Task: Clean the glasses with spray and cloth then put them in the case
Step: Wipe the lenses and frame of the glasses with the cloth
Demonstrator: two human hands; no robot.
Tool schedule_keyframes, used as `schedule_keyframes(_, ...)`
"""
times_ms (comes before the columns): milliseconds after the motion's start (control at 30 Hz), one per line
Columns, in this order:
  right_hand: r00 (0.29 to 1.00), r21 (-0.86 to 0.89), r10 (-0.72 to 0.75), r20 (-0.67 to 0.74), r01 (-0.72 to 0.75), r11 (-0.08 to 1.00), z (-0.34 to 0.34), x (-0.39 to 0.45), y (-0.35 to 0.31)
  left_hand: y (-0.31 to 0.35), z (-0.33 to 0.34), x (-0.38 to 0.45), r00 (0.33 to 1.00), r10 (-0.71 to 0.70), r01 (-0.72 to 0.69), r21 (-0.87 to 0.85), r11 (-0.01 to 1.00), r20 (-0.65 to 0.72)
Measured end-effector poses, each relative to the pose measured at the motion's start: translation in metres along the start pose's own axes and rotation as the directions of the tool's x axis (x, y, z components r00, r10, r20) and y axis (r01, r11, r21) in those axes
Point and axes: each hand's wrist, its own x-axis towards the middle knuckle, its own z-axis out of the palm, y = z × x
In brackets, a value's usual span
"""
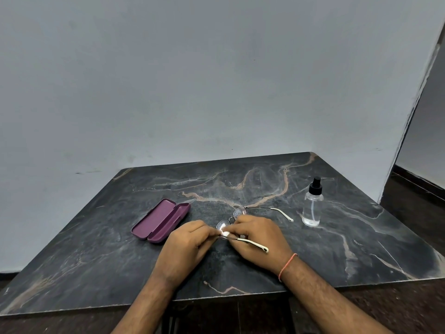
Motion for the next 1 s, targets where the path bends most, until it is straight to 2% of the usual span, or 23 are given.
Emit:
schedule_keyframes(100,0.999,0.005,0.014,-0.044,-0.014,1.000,0.0006,0.0011,-0.0002,0.0007,0.0000,-0.0003,1.000,0.011,-0.011,0.010,1.000,-0.002)
schedule_keyframes(233,0.998,0.010,0.067,-0.018,-0.067,0.998,-0.0011,0.0013,-0.0022,0.0014,-0.0007,-0.0001,1.000,-0.002,0.002,0.013,1.000,-0.006)
schedule_keyframes(367,1.000,0.027,-0.009,0.026,0.008,1.000,-0.0017,-0.0012,-0.0013,0.0017,-0.0014,0.0001,1.000,-0.014,0.014,0.000,1.000,0.001)
schedule_keyframes(600,0.994,0.005,0.062,-0.088,-0.062,0.998,0.0013,0.0020,-0.0023,0.0053,-0.0032,0.0008,1.000,-0.015,0.015,-0.005,1.000,0.010)
schedule_keyframes(700,0.994,0.027,0.098,-0.038,-0.097,0.995,-0.0018,0.0006,-0.0025,0.0048,-0.0033,0.0003,1.000,-0.028,0.028,-0.002,1.000,0.008)
schedule_keyframes(833,0.999,0.008,0.019,0.027,-0.020,1.000,-0.0031,-0.0011,-0.0028,0.0039,-0.0037,0.0001,0.999,-0.040,0.040,-0.008,0.999,0.000)
schedule_keyframes(1000,0.995,-0.012,0.065,-0.081,-0.066,0.998,-0.0024,-0.0002,-0.0016,0.0059,-0.0040,0.0007,0.999,-0.040,0.040,-0.006,0.999,0.012)
